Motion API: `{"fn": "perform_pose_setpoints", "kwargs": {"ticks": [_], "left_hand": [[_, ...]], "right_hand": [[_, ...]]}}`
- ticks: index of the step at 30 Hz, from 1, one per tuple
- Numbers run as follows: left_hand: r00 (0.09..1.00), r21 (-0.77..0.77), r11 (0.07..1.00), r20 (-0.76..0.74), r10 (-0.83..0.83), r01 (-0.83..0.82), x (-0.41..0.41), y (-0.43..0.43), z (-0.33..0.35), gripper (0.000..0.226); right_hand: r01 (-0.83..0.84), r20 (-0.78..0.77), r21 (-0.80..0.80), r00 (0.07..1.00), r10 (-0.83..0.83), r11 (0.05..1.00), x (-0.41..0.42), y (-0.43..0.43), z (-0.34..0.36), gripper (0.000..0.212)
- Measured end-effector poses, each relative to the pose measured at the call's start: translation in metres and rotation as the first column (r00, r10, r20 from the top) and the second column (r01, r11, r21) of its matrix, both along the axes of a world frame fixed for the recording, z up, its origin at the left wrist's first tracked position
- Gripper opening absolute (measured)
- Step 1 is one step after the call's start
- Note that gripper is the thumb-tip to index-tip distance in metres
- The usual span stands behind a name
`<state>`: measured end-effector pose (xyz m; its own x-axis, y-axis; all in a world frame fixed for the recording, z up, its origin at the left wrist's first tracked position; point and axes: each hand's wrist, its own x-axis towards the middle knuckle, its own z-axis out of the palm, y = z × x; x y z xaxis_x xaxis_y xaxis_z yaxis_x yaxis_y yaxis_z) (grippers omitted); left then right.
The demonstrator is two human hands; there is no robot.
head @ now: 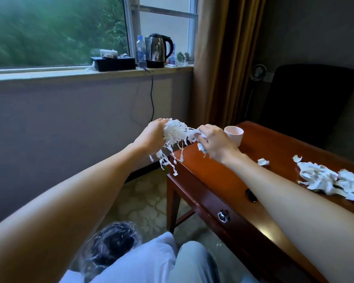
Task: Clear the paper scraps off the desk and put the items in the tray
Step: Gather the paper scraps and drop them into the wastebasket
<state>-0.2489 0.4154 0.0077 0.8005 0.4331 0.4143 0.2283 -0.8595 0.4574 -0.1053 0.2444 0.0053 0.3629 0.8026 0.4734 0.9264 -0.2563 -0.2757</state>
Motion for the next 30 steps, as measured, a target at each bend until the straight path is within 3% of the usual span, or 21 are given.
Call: {"fn": "perform_pose_setpoints", "kwargs": {"ticks": [22,30], "left_hand": [[0.969,-0.172,0.954,-0.088,0.233,-0.245,-0.131,0.094,-0.125,0.041],[0.959,-0.23,0.931,-0.105,0.265,-0.282,-0.165,0.113,-0.18,0.024]], "right_hand": [[-0.216,-0.142,-0.159,0.971,0.194,0.963,-0.106,0.118,-0.107,0.025],[-0.281,-0.212,-0.24,0.949,0.232,0.929,-0.144,0.159,-0.161,0.022]]}}
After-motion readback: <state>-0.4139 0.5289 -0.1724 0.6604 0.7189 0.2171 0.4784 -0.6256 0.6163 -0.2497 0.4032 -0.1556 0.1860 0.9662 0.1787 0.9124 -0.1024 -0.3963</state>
